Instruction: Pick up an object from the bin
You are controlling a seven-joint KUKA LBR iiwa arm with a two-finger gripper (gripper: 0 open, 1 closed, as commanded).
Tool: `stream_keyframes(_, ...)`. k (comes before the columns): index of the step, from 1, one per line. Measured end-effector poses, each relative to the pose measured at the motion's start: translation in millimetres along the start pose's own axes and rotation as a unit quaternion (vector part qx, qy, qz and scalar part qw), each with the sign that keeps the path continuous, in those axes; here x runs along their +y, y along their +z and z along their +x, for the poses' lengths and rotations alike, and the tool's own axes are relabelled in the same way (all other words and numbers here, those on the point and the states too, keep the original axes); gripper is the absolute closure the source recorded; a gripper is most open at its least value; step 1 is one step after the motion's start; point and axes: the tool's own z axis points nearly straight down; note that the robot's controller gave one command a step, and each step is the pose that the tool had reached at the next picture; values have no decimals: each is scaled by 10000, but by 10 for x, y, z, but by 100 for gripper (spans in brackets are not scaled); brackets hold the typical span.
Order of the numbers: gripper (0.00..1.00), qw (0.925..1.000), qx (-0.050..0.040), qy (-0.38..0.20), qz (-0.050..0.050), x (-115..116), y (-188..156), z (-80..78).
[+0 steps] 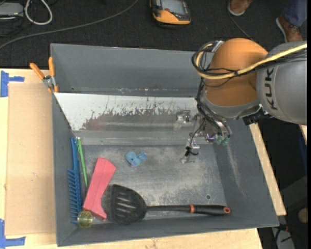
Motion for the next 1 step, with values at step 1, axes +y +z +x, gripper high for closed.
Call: stream_keyframes(1,0,10000,-36,0,0,0,-38,-16)
